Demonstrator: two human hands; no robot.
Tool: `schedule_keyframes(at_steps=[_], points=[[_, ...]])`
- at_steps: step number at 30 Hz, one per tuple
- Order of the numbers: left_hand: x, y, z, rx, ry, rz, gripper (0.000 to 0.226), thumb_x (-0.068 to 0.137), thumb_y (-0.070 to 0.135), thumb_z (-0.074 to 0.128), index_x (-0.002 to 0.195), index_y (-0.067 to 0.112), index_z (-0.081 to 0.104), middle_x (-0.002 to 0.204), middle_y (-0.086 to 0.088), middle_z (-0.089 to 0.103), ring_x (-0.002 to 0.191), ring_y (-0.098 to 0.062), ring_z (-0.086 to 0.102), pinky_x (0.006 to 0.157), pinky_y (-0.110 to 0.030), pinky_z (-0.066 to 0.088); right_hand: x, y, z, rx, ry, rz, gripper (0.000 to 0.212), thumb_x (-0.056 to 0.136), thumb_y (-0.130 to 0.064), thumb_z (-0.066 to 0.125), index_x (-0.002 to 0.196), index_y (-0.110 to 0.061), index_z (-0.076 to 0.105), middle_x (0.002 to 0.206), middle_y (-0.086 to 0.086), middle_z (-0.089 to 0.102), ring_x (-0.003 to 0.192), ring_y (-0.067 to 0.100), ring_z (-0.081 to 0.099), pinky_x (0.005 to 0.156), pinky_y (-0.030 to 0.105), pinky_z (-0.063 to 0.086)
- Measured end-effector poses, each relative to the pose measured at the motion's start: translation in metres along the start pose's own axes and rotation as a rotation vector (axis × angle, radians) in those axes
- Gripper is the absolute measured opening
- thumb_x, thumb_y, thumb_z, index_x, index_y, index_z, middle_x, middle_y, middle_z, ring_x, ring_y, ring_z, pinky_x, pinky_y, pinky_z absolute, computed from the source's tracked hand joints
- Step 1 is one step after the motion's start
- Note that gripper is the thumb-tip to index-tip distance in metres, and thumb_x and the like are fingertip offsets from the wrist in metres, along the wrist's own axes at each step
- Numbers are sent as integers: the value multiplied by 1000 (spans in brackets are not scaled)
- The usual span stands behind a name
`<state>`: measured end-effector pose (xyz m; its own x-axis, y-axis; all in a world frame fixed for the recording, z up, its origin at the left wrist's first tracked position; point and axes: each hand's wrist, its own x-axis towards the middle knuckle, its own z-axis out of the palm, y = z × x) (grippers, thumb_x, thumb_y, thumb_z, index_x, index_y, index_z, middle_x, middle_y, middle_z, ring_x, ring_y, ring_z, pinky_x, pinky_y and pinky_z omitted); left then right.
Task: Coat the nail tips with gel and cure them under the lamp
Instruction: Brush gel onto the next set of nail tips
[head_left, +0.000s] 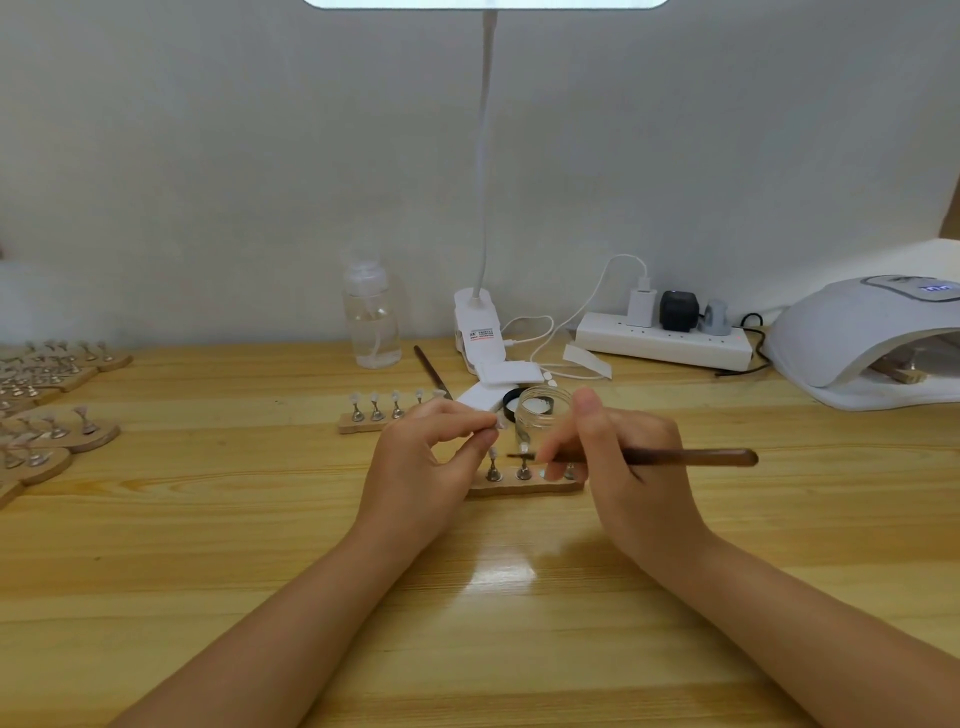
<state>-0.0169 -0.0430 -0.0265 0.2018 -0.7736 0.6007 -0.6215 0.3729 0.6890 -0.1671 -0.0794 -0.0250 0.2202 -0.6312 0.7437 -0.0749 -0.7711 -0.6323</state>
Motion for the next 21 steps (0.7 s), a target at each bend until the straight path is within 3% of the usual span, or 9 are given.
schedule_keyframes(at_steps=[3, 5, 7, 10, 14, 18, 21], points=[[0, 0, 0, 7, 2, 8, 15, 77, 4, 68, 87, 14, 73, 81, 7, 66, 83, -2, 60, 78, -11, 43, 2, -1, 1, -71, 6, -55, 46, 92, -34, 33, 69, -17, 69, 62, -19, 59, 58, -6, 57, 56, 9, 41], [-1, 0, -1, 1, 1, 4, 16, 77, 3, 69, 87, 14, 73, 81, 7, 66, 83, -2, 60, 78, -12, 44, 0, 1, 1, -23, 9, -12, 49, 91, -37, 34, 65, -16, 69, 58, -13, 62, 55, -2, 58, 55, 13, 43], [-1, 1, 0, -9, -2, -5, 16, 77, 3, 68, 88, 15, 73, 81, 7, 66, 83, -2, 59, 78, -18, 46, 0, 1, 0, 22, 27, -20, 50, 90, -38, 34, 61, -15, 68, 53, -5, 62, 50, 3, 59, 52, 18, 46], [0, 1, 0, -23, -10, -21, 16, 78, 4, 68, 87, 16, 73, 82, 7, 65, 83, -2, 58, 76, -30, 50, 1, 1, 0, -40, 38, -78, 47, 92, -30, 34, 68, -12, 70, 60, -15, 61, 57, -4, 58, 56, 13, 44], [-1, 2, 0, -49, -10, -40, 15, 77, 5, 68, 88, 15, 73, 82, 5, 66, 82, -5, 59, 75, -40, 52, -1, 2, 1, 12, 17, 22, 51, 89, -41, 35, 60, -17, 69, 51, -7, 62, 50, 0, 58, 54, 14, 43], [-1, 1, 0, -35, -9, -30, 17, 77, 5, 69, 87, 18, 72, 81, 10, 64, 82, -1, 58, 76, -32, 51, 1, 1, 1, -50, 32, -56, 47, 92, -33, 34, 68, -14, 70, 59, -19, 60, 55, -5, 58, 54, 12, 43], [-1, 1, 0, -29, -15, -25, 19, 77, 5, 69, 87, 21, 72, 81, 12, 64, 84, 0, 58, 77, -25, 47, 0, 2, 1, -15, 29, -8, 48, 91, -37, 34, 64, -17, 69, 56, -11, 63, 53, -1, 58, 53, 17, 45]])
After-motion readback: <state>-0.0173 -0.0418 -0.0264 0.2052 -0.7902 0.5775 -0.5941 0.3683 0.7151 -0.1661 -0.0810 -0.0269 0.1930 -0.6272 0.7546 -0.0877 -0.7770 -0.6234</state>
